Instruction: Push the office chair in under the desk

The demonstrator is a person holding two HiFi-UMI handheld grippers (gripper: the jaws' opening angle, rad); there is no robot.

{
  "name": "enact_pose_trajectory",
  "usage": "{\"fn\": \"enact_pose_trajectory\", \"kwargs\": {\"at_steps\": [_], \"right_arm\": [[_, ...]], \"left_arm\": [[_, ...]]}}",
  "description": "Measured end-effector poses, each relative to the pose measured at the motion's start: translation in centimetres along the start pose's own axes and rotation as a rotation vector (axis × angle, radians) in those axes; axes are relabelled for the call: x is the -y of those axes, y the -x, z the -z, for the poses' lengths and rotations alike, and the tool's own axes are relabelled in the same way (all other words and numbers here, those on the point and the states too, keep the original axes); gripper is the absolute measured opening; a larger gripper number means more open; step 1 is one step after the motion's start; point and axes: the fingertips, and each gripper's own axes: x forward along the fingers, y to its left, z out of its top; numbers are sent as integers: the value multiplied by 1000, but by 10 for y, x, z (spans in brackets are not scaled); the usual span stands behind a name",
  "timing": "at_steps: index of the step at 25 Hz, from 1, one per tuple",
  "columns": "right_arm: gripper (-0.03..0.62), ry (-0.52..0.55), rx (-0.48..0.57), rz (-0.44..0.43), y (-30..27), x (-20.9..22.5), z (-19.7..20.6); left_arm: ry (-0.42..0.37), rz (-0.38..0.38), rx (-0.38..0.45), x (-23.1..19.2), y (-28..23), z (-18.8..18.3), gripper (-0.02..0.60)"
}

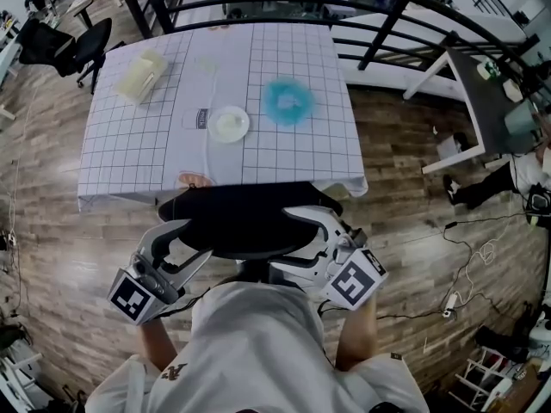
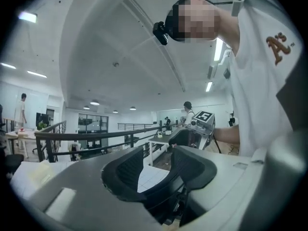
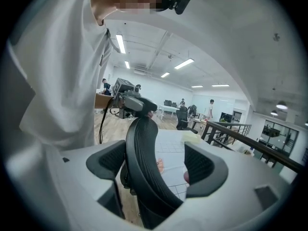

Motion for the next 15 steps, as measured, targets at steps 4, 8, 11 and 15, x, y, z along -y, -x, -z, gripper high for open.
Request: {"fn": "enact_pose_trajectory", "kwargs": {"at_steps": [4,8,11,15], "right_arm": [[330,-31,60,19,13,0,-13],[225,-64,175,69,29,3,-31],[193,-66,214,99,32,8,-38],[150,-54,253,140,32,15,-48]], "left_arm": [[-15,-10,1,2,-1,-3,173],[-27,-36,12,1,-1,-7,130],[-39,-62,23,-4,-2,-11,87],[-54,-92,41,-8,-5,-18,29]]}}
